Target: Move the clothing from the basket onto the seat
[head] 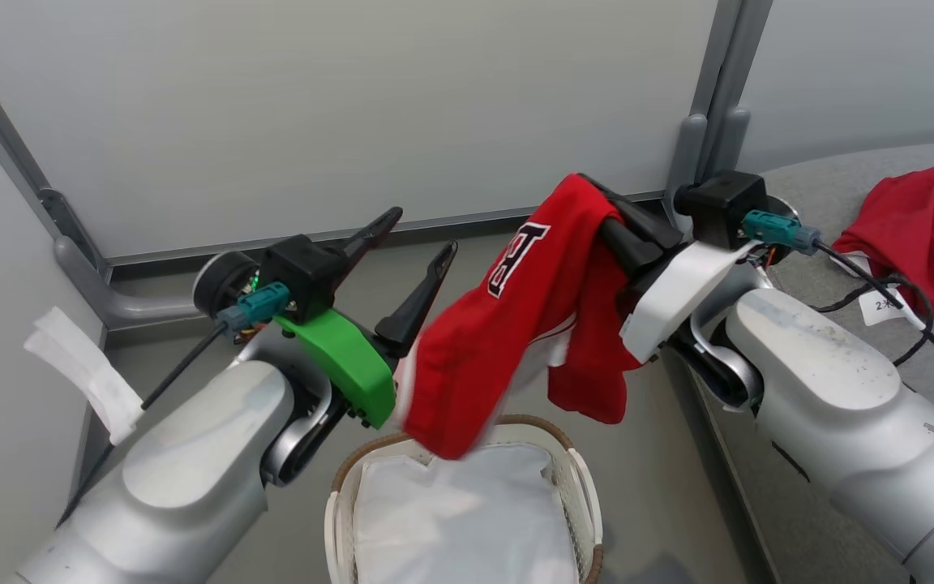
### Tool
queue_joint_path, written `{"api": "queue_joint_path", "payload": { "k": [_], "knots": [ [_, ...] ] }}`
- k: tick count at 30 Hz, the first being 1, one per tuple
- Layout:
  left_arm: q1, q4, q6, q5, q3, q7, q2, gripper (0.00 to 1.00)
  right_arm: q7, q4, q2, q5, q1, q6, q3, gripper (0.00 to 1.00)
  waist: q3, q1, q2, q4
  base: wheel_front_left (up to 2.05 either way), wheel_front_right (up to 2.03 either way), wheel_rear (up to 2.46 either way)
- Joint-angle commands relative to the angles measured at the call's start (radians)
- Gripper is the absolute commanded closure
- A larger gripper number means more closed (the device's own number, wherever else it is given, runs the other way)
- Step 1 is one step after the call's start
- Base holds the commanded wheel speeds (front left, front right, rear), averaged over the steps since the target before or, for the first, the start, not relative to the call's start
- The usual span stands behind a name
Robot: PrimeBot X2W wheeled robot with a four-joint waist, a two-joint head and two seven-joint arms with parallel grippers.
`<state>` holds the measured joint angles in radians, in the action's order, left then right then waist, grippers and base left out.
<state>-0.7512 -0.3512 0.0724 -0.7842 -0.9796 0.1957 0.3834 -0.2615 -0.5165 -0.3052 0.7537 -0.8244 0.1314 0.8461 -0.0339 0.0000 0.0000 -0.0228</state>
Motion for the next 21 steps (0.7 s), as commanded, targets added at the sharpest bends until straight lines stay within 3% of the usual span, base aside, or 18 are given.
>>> {"api": "queue_joint_path", "payload": {
  "k": [1,11,21],
  "knots": [
    [0.026,-0.001,-0.005,-0.006,-0.005,0.010,-0.011,0.00,-0.005,-0.004,-0.004,-0.016,0.014,-0.001,-0.025,1.00,0.003,0.0000,0.0000,-0.004,0.00,0.00,0.00],
    [0.124,0.004,-0.020,0.005,-0.041,0.049,-0.088,0.00,-0.005,-0.006,-0.045,-0.110,0.069,-0.001,-0.171,1.00,0.025,0.0000,0.0000,-0.074,0.00,0.00,0.00],
    [0.162,0.007,-0.041,0.034,-0.041,0.065,-0.143,0.00,-0.005,0.036,-0.083,-0.164,0.131,-0.001,-0.294,1.00,0.095,0.0000,0.0000,-0.271,0.00,0.00,0.00]
  ]
}}
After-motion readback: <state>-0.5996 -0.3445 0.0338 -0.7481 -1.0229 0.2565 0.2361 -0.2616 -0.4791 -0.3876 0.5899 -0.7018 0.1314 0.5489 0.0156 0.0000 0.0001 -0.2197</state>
